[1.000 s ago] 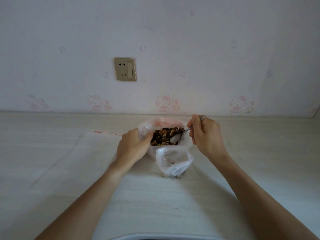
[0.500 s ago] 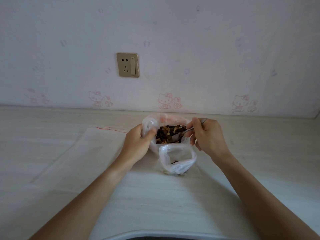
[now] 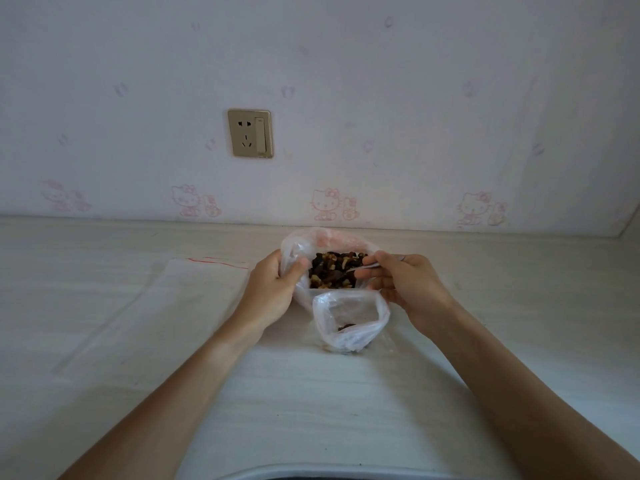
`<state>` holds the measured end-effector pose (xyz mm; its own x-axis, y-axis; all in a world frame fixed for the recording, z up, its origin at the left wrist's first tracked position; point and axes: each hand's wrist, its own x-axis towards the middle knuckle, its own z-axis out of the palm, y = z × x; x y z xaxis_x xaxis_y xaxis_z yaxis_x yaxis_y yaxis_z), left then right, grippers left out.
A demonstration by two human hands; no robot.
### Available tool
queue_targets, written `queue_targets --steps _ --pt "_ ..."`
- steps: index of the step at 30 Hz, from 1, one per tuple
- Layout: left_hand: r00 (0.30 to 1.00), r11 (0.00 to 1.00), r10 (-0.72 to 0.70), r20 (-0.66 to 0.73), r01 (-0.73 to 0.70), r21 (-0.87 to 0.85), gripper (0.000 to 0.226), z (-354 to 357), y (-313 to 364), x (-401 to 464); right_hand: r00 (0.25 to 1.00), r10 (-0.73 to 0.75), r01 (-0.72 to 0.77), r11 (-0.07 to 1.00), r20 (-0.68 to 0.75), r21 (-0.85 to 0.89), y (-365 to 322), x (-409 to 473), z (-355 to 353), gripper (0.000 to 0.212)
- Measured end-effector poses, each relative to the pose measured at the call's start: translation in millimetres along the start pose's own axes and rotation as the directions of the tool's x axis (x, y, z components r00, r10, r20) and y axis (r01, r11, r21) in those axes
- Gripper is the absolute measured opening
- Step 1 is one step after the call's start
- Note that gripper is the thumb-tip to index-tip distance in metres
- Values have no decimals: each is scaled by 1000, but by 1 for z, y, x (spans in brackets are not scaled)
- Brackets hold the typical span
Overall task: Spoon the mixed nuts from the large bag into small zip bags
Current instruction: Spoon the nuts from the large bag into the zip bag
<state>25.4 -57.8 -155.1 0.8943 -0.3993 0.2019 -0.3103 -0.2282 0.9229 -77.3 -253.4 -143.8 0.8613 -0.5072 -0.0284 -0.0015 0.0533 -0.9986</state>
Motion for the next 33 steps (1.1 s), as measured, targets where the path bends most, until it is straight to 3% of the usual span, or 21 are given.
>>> queue_targets --steps 4,11,17,21,24,27,33 --pt "1000 1000 9 -16 -9 -9 33 1 2 -2 1000 28 -28 999 12 34 2 2 0 31" --pt "995 999 18 -94 -15 38 42 -3 -1 3 999 34 -29 989 -28 145 -4 6 -11 31" --pt "989 968 75 -130 -40 249 36 -13 -5 8 999 19 -12 981 -32 194 -9 8 -15 31" --pt "963 938 148 -224 -65 339 47 -25 -3 2 999 -27 32 971 -24 237 -17 8 -21 34" --pt "931 932 246 -271 -150 330 27 -30 2 -11 999 -45 38 966 22 255 -24 6 -26 35" --pt "947 932 274 -168 -219 288 8 -30 8 -27 994 -25 -1 974 110 227 -31 4 -31 34" --pt "992 951 116 40 -123 283 33 -13 12 -52 972 -4 -4 999 235 36 -39 -4 -37 38"
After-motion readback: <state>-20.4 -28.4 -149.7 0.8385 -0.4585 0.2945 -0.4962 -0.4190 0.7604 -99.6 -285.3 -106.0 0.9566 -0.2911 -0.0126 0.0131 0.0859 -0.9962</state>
